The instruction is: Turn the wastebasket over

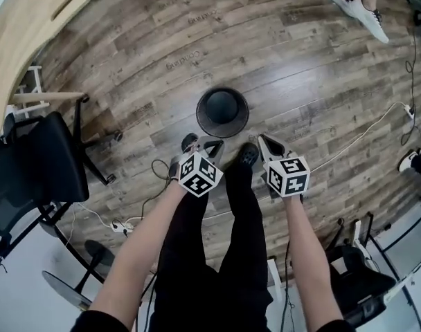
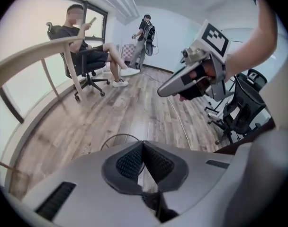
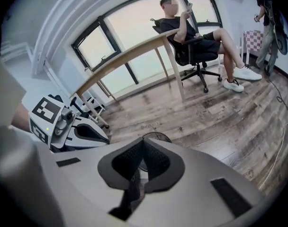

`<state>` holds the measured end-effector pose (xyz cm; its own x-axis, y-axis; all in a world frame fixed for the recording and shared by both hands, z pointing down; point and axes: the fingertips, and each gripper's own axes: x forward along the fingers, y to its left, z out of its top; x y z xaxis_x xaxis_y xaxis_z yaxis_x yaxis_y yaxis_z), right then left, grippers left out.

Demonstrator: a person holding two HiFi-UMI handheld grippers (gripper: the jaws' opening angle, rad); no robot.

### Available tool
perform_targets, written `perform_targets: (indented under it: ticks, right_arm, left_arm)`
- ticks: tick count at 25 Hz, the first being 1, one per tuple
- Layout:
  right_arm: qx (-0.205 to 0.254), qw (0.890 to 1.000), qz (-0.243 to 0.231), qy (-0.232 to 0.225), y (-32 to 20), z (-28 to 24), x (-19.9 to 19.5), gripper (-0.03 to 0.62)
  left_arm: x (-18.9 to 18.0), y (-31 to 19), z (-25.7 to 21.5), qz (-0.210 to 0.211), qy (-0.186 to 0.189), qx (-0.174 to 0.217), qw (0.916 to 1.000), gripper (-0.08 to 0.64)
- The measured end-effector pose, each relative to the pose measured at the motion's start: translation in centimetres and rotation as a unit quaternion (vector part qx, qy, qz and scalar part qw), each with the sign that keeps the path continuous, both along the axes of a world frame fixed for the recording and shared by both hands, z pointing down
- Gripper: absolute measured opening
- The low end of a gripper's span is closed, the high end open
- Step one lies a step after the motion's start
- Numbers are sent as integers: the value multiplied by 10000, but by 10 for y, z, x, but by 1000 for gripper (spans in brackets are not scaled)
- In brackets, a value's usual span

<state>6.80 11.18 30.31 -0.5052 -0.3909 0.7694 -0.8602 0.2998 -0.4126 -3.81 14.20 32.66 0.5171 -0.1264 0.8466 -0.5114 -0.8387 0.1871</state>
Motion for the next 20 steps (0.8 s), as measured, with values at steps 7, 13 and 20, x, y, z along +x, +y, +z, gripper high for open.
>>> perform_targets:
  ticks: [7, 13, 20]
  right_arm:
    - [426, 9991, 62, 12, -17, -123, -14, 32]
    - [1178, 9930, 105, -29, -45, -232, -20, 32]
    - [1933, 9805, 322, -174, -65, -336, -32, 32]
  left_arm:
    - [-17, -31, -132, -695, 845, 337, 9934, 15]
    - [-33, -70, -252, -1291, 1760, 750, 9730, 15]
    - [-65, -110, -368, -1474, 2298, 1041, 9564, 15]
